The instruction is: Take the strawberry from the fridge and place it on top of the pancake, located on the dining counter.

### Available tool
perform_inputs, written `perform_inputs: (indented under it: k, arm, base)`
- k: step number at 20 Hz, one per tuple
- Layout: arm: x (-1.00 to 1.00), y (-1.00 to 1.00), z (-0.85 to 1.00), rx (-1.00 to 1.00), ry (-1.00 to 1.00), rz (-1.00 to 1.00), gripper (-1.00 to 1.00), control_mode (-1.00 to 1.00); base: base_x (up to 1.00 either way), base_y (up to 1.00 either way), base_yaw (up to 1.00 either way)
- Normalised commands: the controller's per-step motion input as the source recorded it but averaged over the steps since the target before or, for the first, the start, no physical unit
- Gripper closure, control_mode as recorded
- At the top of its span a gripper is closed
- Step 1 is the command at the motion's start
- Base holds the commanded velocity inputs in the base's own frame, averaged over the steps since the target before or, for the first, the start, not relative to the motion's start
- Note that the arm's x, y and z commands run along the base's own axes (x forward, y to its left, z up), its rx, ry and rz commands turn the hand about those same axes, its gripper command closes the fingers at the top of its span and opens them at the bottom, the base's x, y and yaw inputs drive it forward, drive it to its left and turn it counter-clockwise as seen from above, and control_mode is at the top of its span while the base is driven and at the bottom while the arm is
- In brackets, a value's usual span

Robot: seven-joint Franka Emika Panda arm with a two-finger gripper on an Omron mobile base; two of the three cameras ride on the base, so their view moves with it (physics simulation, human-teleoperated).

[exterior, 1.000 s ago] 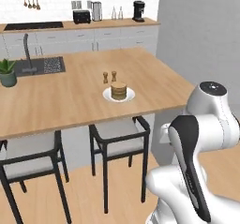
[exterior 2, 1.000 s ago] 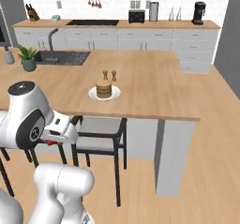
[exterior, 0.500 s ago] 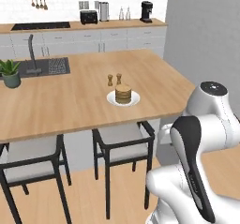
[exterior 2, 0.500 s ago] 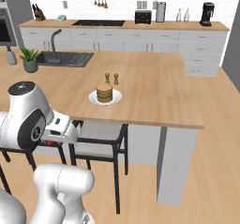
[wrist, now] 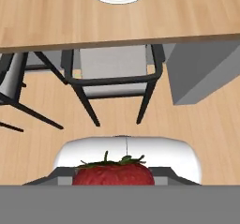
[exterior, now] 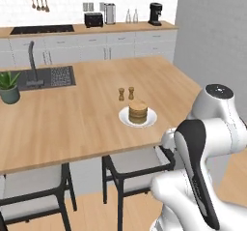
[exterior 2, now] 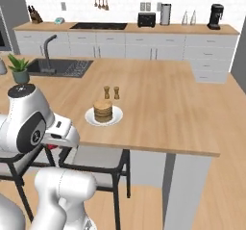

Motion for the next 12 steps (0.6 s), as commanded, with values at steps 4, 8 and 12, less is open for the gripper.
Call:
perform_inputs:
  k: [4, 8, 12]
  arm:
    - [0.0, 0.0, 0.0, 0.0, 0.0, 0.0, 1.0, 1.0]
    - [0.0, 0.0, 0.0, 0.0, 0.0, 0.0, 1.0, 1.0]
    - [0.0, 0.0, 0.0, 0.0, 0.0, 0.0, 1.0, 1.0]
  base:
    - [0.62, 0.06, 0.0]
    - [0.43, 0.0, 0.0]
    - [0.28, 0.0, 0.0]
